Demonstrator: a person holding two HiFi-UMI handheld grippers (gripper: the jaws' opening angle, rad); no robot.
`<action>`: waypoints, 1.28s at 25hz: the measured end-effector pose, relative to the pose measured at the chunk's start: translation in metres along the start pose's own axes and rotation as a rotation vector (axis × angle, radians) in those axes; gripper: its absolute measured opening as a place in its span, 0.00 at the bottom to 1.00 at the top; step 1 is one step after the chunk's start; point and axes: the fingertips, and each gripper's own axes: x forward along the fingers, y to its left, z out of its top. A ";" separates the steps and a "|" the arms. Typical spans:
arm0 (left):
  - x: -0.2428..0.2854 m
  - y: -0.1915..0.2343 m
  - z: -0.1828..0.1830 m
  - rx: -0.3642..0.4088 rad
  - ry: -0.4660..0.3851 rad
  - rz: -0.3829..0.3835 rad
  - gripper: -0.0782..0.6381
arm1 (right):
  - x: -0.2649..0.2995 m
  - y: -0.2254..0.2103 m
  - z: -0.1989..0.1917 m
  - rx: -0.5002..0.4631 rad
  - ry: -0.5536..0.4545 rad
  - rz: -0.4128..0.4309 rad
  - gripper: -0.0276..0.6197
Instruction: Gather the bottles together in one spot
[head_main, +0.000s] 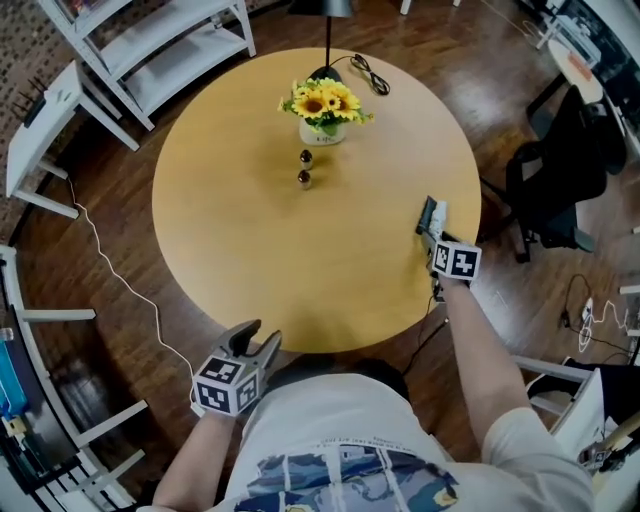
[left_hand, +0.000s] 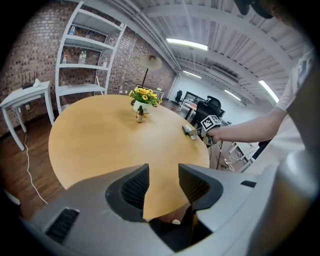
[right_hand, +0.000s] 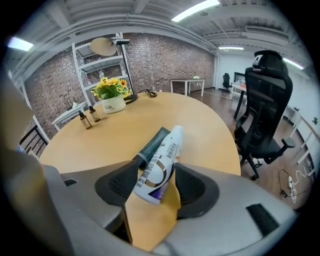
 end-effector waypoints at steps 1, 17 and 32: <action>0.001 0.004 0.000 -0.002 0.002 0.000 0.38 | 0.001 0.001 0.000 0.002 -0.001 0.001 0.45; 0.068 -0.021 0.046 0.110 0.056 -0.198 0.38 | -0.079 0.019 -0.041 0.400 -0.062 0.140 0.34; 0.100 -0.215 0.182 -0.303 -0.120 -0.644 0.40 | -0.269 0.148 -0.001 -0.086 -0.378 0.547 0.34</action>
